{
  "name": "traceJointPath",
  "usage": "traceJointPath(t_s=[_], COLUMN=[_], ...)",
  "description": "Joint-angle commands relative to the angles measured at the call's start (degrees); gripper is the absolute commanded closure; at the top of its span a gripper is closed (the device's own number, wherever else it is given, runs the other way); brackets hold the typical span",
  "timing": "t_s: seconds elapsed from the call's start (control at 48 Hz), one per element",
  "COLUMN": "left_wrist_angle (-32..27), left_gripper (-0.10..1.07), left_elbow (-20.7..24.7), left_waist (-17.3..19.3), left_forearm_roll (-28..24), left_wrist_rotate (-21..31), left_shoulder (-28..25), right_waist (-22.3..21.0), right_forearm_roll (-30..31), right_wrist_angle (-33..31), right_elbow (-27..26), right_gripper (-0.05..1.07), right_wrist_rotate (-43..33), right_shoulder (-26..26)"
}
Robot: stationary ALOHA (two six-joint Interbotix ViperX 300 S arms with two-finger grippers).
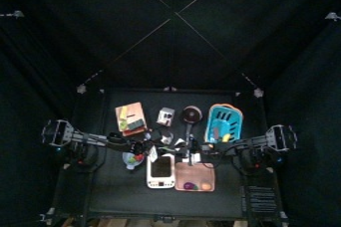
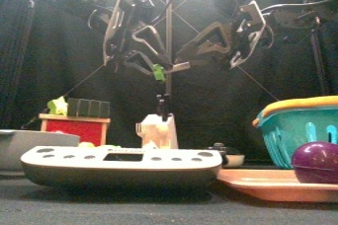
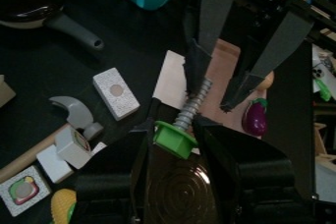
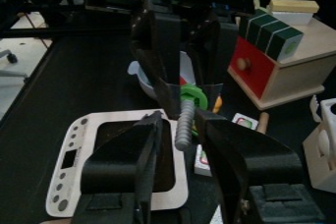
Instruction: Hand over green screw
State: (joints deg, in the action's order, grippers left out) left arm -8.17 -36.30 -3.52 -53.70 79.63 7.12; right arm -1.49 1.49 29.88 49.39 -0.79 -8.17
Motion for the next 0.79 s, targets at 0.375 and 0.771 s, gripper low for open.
traceJointPath(t_s=[0.375, 0.771], left_wrist_angle=[1.1, 1.1], left_gripper=[0.34, 0.34], left_elbow=[1.9, 1.5], left_waist=[0.0, 0.0], left_forearm_roll=[0.0, 0.0], left_wrist_rotate=[-0.2, -0.2], left_shoulder=[0.2, 0.2], right_waist=[-1.1, -1.1], right_forearm_roll=[-0.4, 0.0], right_wrist_angle=[0.1, -0.3], right_elbow=[-1.2, -1.3], right_gripper=[0.25, 0.25], right_wrist_rotate=[0.0, 0.0], right_shoulder=[0.7, 0.7])
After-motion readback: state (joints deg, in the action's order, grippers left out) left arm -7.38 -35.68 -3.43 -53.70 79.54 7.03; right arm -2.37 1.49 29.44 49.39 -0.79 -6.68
